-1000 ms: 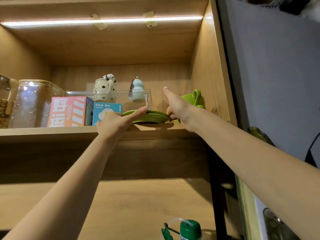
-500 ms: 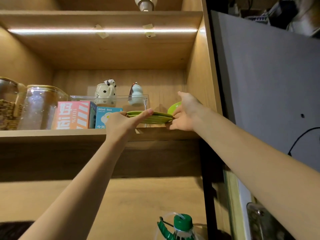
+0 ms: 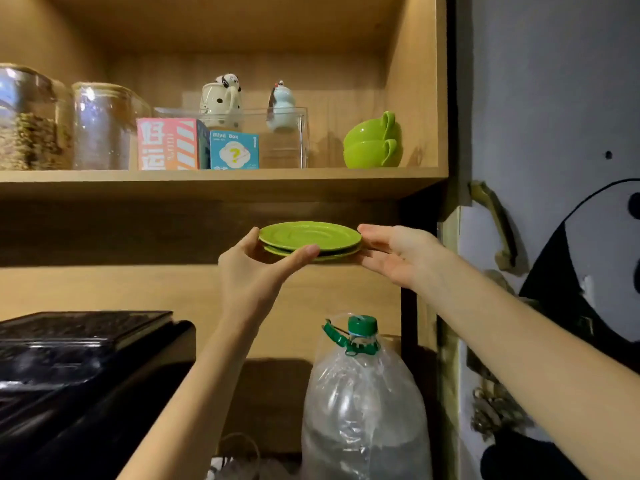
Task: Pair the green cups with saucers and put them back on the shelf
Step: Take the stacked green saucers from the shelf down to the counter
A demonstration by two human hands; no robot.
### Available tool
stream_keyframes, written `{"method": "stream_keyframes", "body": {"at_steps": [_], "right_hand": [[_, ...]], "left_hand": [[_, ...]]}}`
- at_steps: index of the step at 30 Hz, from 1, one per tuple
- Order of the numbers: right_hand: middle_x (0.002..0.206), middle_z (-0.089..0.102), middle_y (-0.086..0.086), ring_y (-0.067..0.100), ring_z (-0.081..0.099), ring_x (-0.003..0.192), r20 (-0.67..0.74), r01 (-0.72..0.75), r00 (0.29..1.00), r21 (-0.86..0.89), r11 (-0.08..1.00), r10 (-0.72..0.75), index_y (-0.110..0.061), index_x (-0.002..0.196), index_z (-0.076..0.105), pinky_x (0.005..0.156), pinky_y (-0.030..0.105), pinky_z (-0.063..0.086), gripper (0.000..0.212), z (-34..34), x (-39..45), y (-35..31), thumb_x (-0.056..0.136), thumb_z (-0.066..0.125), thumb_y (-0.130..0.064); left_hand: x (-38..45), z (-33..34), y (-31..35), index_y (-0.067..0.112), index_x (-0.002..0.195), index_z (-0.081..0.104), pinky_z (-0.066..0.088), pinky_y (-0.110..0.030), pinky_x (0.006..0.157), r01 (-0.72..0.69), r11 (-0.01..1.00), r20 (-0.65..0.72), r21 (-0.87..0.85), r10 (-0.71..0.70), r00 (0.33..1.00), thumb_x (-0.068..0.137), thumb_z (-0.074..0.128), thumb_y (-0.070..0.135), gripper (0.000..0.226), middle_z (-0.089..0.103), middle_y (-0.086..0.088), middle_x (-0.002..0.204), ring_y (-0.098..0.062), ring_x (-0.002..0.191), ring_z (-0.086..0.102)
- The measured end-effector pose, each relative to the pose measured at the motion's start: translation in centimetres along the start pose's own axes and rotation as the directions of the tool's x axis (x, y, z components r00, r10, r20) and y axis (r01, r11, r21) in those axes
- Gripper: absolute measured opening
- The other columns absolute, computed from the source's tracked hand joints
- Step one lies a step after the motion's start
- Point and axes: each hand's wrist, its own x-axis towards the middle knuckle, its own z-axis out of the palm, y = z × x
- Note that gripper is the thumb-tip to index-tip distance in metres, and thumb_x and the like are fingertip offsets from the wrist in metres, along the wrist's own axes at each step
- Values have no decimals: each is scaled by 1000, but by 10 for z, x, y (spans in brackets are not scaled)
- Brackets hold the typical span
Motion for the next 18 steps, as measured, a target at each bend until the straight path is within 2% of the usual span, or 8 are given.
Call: {"method": "stream_keyframes", "body": {"at_steps": [1, 2, 4, 7, 10, 12, 14, 18], "right_hand": [[116, 61, 26, 31, 63, 88, -12, -19, 1000, 0, 1000, 19, 7, 103, 58, 67, 39, 53, 18, -4, -4, 12, 89, 48, 8], [116, 61, 26, 32, 63, 88, -11, -40, 999, 8, 999, 40, 5, 95, 58, 64, 39, 53, 12, -9, -6, 22, 88, 48, 8], [118, 60, 26, 31, 65, 90, 23, -90, 996, 19, 996, 90, 2, 85, 56, 63, 38, 55, 10, -18, -12, 44, 87, 49, 9], [104, 65, 24, 28, 68, 71, 57, -141, 989, 41, 989, 138, 7, 99, 58, 52, 33, 59, 18, -33, -26, 77, 82, 54, 12], [88, 65, 21, 23, 70, 59, 39, -171, 985, 55, 984, 170, 9, 118, 53, 50, 31, 59, 37, -47, -43, 110, 82, 54, 14], [88, 66, 19, 18, 70, 54, 32, -190, 982, 42, 981, 188, 9, 120, 53, 53, 31, 59, 38, -56, -55, 133, 82, 53, 14], [96, 66, 19, 21, 70, 63, 25, -235, 972, 9, 972, 235, 9, 121, 52, 54, 31, 59, 38, -66, -66, 156, 83, 52, 14], [124, 57, 30, 38, 59, 109, 18, -383, 923, -74, 921, 385, 11, 126, 47, 71, 39, 57, 42, -86, -90, 203, 85, 49, 13]], "left_hand": [[-15, -2, -1, 30, 95, 62, 45, 0, 65, 8, 1000, 24, -7, -7, 1000, 56, 82, 27, 44, 67, 28, 64, 13, 71, 62], [-27, -5, -5, 34, 88, 59, 45, 0, 64, 13, 1000, 48, -16, -12, 999, 58, 81, 21, 40, 66, 31, 60, 15, 70, 62], [-49, -11, -15, 27, 92, 61, 48, -4, 66, 19, 999, 79, -42, -16, 997, 57, 80, 20, 41, 70, 24, 74, 9, 79, 66], [-84, -21, -34, 31, 98, 60, 50, -10, 74, 81, 993, 60, -83, -76, 995, 54, 83, 20, 51, 69, 13, 95, 3, 85, 67], [-120, -31, -61, 20, 131, 48, 49, -28, 94, 185, 982, 38, -47, -183, 982, 41, 89, 38, 100, 67, 5, 115, -1, 103, 62], [-146, -40, -73, 18, 138, 39, 46, -38, 101, 252, 968, 56, -5, -251, 966, 35, 87, 51, 118, 63, 2, 124, -8, 115, 58], [-172, -49, -83, 18, 139, 37, 45, -40, 102, 279, 958, 76, 66, -284, 956, 36, 85, 55, 119, 61, 0, 128, -9, 119, 55], [-225, -66, -103, 13, 138, 39, 44, -39, 103, 323, 933, 91, 158, -340, 936, 39, 83, 50, 115, 58, -3, 130, -10, 120, 54]]}}
